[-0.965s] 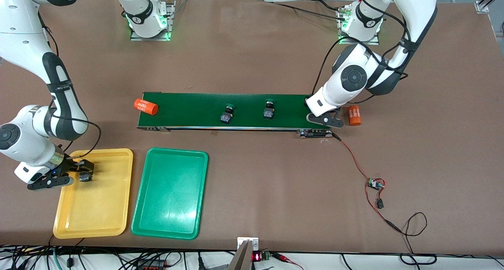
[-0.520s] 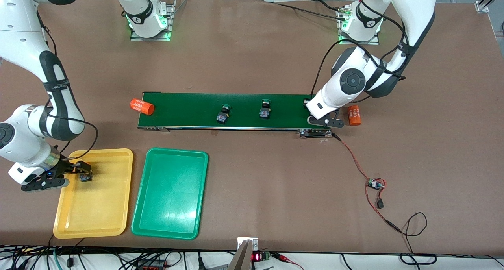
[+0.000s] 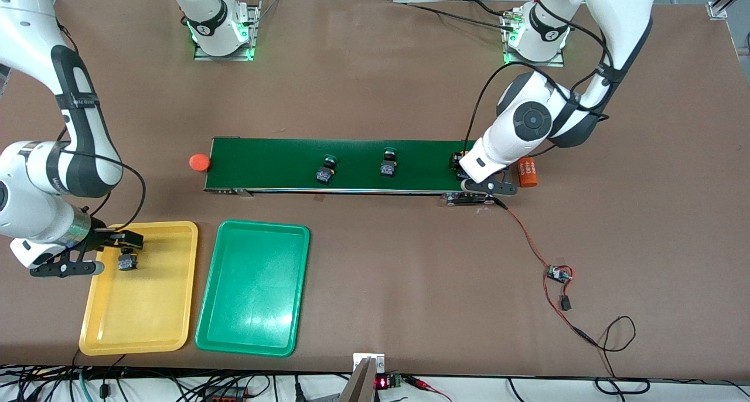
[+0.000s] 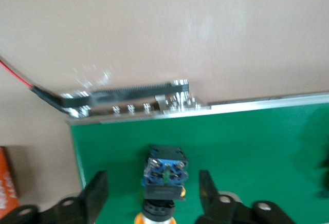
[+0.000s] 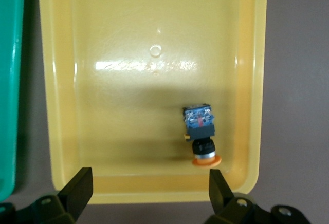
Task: Sort buttons by color to trays
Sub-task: 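Return the right gripper to the belt while the left gripper grasps the cylinder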
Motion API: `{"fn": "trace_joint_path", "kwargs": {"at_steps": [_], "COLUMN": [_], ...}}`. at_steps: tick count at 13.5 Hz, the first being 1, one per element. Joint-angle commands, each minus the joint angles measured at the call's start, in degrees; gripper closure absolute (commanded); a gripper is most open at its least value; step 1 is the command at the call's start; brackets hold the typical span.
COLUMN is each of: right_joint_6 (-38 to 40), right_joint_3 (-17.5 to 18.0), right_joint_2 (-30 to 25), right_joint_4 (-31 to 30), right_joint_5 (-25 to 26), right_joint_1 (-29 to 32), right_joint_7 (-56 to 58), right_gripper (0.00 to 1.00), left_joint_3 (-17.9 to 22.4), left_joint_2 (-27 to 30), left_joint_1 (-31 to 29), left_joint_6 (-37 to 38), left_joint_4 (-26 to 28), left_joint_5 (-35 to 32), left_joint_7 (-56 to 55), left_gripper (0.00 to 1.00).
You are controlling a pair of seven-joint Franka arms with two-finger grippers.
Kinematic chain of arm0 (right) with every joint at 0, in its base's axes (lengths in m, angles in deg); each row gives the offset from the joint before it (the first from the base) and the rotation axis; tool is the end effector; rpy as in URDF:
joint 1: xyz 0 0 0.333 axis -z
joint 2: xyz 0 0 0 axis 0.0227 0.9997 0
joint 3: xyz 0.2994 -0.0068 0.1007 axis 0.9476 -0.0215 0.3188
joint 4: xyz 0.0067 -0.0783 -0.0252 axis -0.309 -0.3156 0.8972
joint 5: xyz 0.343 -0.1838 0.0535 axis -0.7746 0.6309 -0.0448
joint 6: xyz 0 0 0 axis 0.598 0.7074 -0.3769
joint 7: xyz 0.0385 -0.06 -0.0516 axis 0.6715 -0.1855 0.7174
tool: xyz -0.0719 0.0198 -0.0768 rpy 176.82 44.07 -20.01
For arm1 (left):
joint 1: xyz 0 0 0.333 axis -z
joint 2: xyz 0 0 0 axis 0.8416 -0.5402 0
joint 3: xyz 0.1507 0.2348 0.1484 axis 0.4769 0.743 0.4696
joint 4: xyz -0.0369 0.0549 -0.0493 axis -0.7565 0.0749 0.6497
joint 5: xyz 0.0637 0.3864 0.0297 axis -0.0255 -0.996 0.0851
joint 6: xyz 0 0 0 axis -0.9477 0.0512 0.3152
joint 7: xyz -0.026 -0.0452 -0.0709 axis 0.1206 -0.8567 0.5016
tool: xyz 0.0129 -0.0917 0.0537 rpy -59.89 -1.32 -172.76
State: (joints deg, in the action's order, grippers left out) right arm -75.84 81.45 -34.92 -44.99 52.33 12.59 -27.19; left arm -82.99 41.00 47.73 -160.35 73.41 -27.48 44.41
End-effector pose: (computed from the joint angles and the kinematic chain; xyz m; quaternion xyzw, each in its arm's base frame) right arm 0.7124 -0.0746 0.3068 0.9992 0.0196 0.0218 0.0263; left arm 0.5314 -0.2479 0.2863 0.9971 -0.0197 -0.0411 0.0608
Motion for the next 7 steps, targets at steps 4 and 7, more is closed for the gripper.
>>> {"fn": "trace_joint_path", "kwargs": {"at_steps": [4, 7], "right_joint_6": [6.7, 11.7], "right_joint_3": [0.2, 0.2], "right_joint_2": [-4.9, -8.6], "right_joint_4": [-1.4, -1.5], "right_joint_5": [-0.8, -2.6], "right_joint_1": [-1.8, -3.8], "right_joint_7": [-2.4, -4.5], "right_gripper": [0.0, 0.0], "left_joint_3": [0.5, 0.5], "left_joint_2": [5.4, 5.1], "left_joint_1": [-13.3, -19.5], "left_joint_6": [5.9, 7.6], "left_joint_4": [1.3, 3.1], "left_joint_5": [1.2, 1.0], "left_joint_7": [5.3, 10.5], "left_gripper": [0.0, 0.0]}}
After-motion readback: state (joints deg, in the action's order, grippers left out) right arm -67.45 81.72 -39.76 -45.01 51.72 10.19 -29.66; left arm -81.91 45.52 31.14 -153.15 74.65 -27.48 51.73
